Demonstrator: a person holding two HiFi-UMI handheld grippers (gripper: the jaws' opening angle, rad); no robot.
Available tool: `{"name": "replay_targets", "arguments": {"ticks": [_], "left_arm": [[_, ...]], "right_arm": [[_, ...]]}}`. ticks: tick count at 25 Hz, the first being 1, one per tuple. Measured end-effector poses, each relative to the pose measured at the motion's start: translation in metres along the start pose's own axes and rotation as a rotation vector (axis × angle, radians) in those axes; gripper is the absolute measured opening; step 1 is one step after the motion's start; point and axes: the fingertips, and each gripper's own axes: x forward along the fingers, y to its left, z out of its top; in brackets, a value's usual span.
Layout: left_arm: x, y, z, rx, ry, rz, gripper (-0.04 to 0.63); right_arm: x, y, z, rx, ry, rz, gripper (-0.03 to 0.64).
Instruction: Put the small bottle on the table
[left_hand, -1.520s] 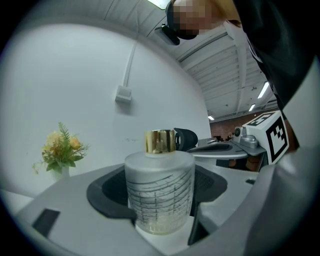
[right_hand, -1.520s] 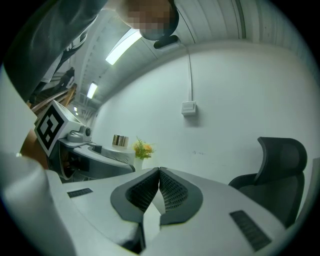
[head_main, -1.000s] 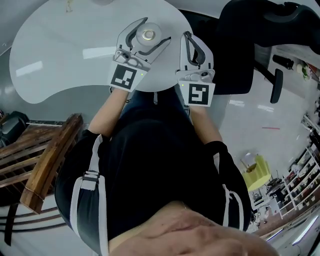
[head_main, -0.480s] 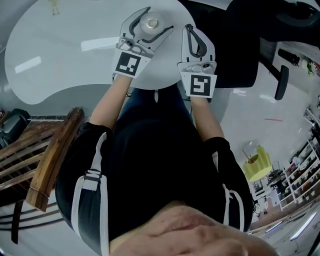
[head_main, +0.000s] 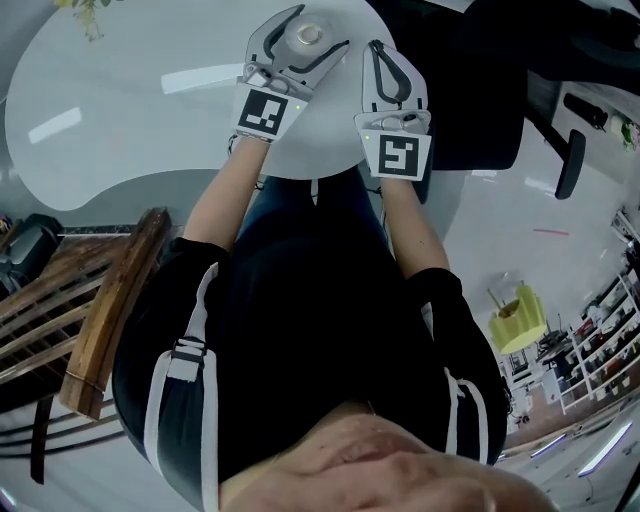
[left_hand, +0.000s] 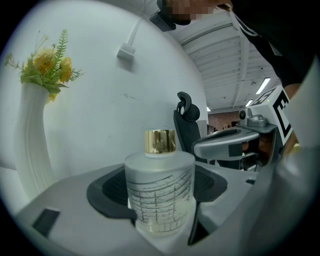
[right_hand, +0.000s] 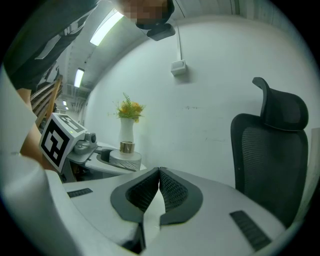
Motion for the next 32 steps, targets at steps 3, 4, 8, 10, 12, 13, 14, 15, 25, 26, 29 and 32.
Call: {"name": "replay_targets", "arguments": {"ticks": [3,4,8,10,12,13,14,15,25,26,29,32], "left_arm": [[0.005,0.003,-0.009,-0.003,0.021,0.0,0.336],[0.006,0.004,-0.011,-0.005,0.027,0.0,0.336],[0.012,0.005,-0.02,-0.004,0.055,0.001,0.336],[0.015,0.005,-0.024,-0.005,0.073,0.0,0.336],[0.017,0.005,-0.028,-0.014,0.088,0.0,0.336],[0.018,0.005,-0.03,-0.016,0.095,0.0,0.336],[0.019,0.005,-0.032,-0.016,0.102,-0.001,0.336],[0.019,0.005,-0.034,-0.015,0.109,-0.002,0.336],[0.025,0.004,-0.051,-0.01,0.185,-0.002,0.336],[0.025,0.004,-0.052,-0.013,0.191,-0.001,0.336],[0.025,0.005,-0.056,-0.033,0.217,0.007,0.336],[0.025,0.004,-0.059,-0.04,0.229,0.01,0.336]], "right_arm": [[0.003,-0.001,-0.006,0.0,0.012,0.004,0.023],[0.004,-0.002,-0.008,0.002,0.015,0.005,0.023],[0.008,-0.004,-0.015,0.01,0.033,0.006,0.023],[0.011,-0.004,-0.019,0.012,0.042,0.009,0.023],[0.013,-0.004,-0.022,0.018,0.051,0.012,0.023],[0.014,-0.004,-0.023,0.021,0.053,0.013,0.023],[0.016,-0.004,-0.024,0.024,0.053,0.014,0.023],[0.017,-0.004,-0.024,0.026,0.053,0.014,0.023],[0.021,-0.006,-0.024,0.041,0.047,0.017,0.023],[0.021,-0.006,-0.024,0.042,0.048,0.018,0.023],[0.021,-0.005,-0.024,0.043,0.045,0.021,0.023],[0.02,-0.005,-0.023,0.043,0.043,0.021,0.023]]}}
